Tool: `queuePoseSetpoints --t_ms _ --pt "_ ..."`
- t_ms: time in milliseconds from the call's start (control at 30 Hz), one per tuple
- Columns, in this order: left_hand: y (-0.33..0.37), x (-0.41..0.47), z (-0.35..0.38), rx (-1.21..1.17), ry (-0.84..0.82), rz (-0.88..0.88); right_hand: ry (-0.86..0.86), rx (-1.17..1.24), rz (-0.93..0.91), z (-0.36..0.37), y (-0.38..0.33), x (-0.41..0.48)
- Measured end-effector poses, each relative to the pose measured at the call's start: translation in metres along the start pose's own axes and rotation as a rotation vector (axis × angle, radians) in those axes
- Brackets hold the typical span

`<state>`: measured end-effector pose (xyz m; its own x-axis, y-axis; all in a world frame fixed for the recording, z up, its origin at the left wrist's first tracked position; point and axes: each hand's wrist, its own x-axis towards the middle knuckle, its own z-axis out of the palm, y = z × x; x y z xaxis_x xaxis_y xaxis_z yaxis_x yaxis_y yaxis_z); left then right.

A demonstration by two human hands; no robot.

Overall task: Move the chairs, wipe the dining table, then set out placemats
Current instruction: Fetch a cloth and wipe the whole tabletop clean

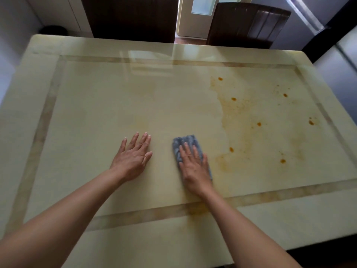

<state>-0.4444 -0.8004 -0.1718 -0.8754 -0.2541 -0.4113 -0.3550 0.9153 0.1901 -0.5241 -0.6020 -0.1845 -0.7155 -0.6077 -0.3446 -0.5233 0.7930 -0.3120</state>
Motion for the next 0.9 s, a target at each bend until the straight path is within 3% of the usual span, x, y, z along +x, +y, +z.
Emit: queuePoseSetpoints --t_ms 167,300,600,700,900 --pt "-0.001 -0.016 0.014 0.024 -0.053 0.002 0.058 -0.012 0.234 -0.008 0.062 -0.030" --pt "-0.002 -0.012 0.014 0.035 -0.061 0.004 0.069 0.023 0.318 -0.004 0.050 -0.028" --pt "0.008 -0.020 0.004 0.052 -0.069 -0.005 -0.050 0.043 -0.158 0.065 -0.061 -0.101" --pt "0.018 -0.039 0.013 0.058 -0.054 0.047 -0.002 -0.189 -0.253 0.056 -0.040 -0.117" --pt "0.015 -0.071 0.025 0.061 -0.058 0.085 0.116 -0.362 0.148 0.007 0.039 -0.132"
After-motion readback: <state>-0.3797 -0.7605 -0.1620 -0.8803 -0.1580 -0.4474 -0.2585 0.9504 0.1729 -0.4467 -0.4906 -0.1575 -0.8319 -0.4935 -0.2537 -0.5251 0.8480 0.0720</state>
